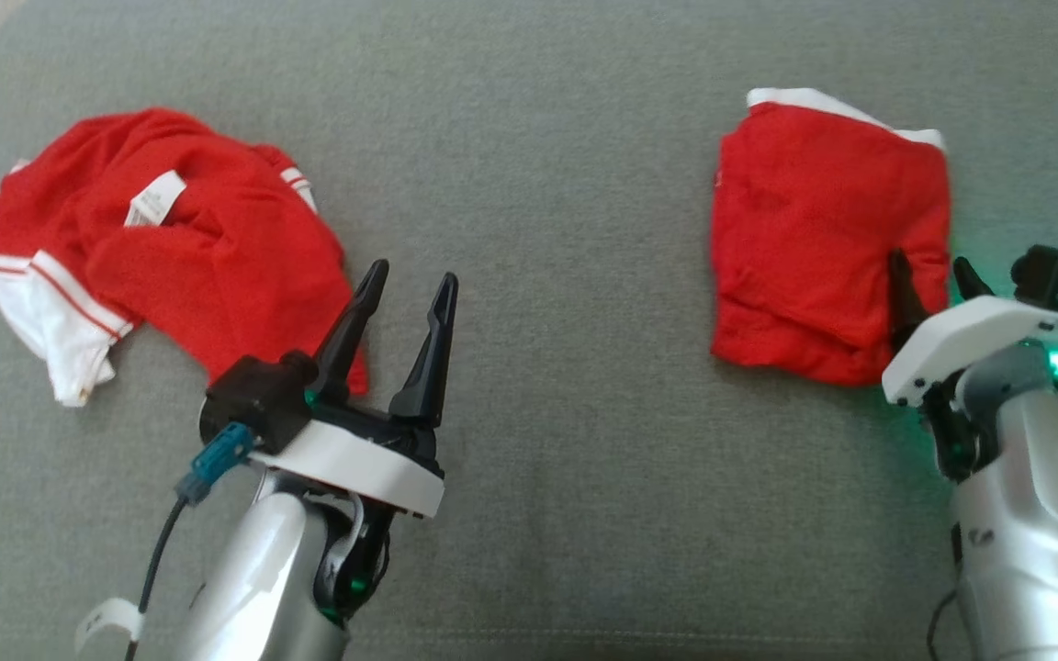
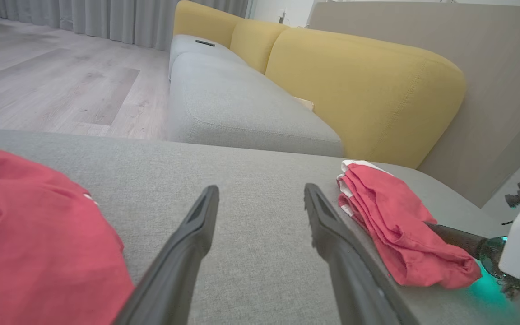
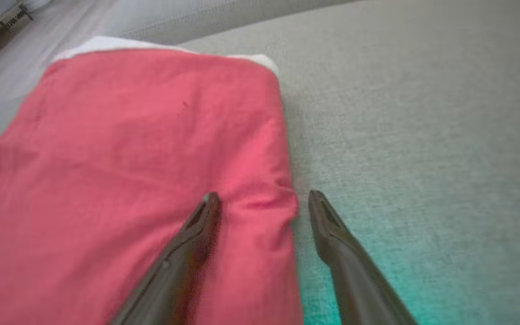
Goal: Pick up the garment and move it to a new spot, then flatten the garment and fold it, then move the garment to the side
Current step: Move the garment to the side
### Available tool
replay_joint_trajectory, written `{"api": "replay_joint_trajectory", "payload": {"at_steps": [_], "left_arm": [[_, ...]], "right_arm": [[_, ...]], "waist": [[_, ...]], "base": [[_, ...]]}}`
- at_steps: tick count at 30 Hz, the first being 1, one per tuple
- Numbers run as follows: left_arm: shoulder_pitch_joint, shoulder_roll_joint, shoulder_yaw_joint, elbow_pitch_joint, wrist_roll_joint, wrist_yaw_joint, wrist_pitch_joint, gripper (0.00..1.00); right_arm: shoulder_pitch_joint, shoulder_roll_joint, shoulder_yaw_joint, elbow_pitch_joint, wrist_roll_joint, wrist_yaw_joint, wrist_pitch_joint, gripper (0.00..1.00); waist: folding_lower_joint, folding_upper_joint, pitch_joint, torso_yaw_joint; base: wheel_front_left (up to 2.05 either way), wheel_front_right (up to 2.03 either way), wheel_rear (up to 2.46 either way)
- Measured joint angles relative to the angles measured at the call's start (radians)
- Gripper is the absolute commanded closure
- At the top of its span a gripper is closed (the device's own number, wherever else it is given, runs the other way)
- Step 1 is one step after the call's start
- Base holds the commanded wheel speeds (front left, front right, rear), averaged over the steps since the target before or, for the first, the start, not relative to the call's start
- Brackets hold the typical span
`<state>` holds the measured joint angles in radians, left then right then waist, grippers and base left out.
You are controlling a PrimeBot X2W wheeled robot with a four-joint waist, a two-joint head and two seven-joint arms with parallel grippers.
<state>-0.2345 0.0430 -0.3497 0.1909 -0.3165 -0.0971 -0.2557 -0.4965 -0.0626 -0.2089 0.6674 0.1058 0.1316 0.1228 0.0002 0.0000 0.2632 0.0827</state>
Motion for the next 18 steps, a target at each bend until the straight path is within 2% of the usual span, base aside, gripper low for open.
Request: {"api": "replay_joint_trajectory", "payload": {"at_steps": [5, 6, 7, 8, 13, 18], "left_arm": [[-0.002, 0.000, -0.001, 0.000, 0.000, 0.001, 0.000, 0.00], [-0.002, 0.000, 0.001, 0.000, 0.000, 0.001, 0.000, 0.00], [-0.002, 0.000, 0.003, 0.000, 0.000, 0.001, 0.000, 0.00], [-0.002, 0.000, 0.003, 0.000, 0.000, 0.001, 0.000, 0.00], [-0.003, 0.000, 0.001, -0.001, 0.000, 0.000, 0.000, 0.00], [-0.018, 0.000, -0.012, -0.002, -0.002, 0.000, 0.000, 0.00]], "right_arm": [[-0.060, -0.013, 0.022, 0.070, 0.027, 0.000, 0.029, 0.00], [-0.071, -0.017, 0.033, 0.081, 0.025, 0.000, 0.029, 0.29], [-0.078, -0.021, 0.045, 0.090, 0.025, 0.000, 0.027, 0.78], [-0.082, -0.027, 0.060, 0.096, 0.022, 0.000, 0.025, 1.00], [-0.087, -0.091, 0.169, 0.104, -0.022, 0.000, -0.032, 1.00], [-0.089, -0.222, 0.297, 0.078, -0.018, 0.000, -0.048, 1.00]], "waist": [[-0.0002, 0.0000, 0.020, 0.010], [-0.0001, 0.0000, 0.022, 0.007], [-0.0002, 0.0000, 0.023, 0.003], [-0.0002, 0.0000, 0.023, -0.001], [-0.0002, 0.0000, 0.018, -0.028], [-0.0002, 0.0000, 0.009, -0.058]], "base": [[0.00, 0.00, 0.00], [0.00, 0.00, 0.00], [0.00, 0.00, 0.00], [0.00, 0.00, 0.00], [0.00, 0.00, 0.00], [0.00, 0.00, 0.00]]}}
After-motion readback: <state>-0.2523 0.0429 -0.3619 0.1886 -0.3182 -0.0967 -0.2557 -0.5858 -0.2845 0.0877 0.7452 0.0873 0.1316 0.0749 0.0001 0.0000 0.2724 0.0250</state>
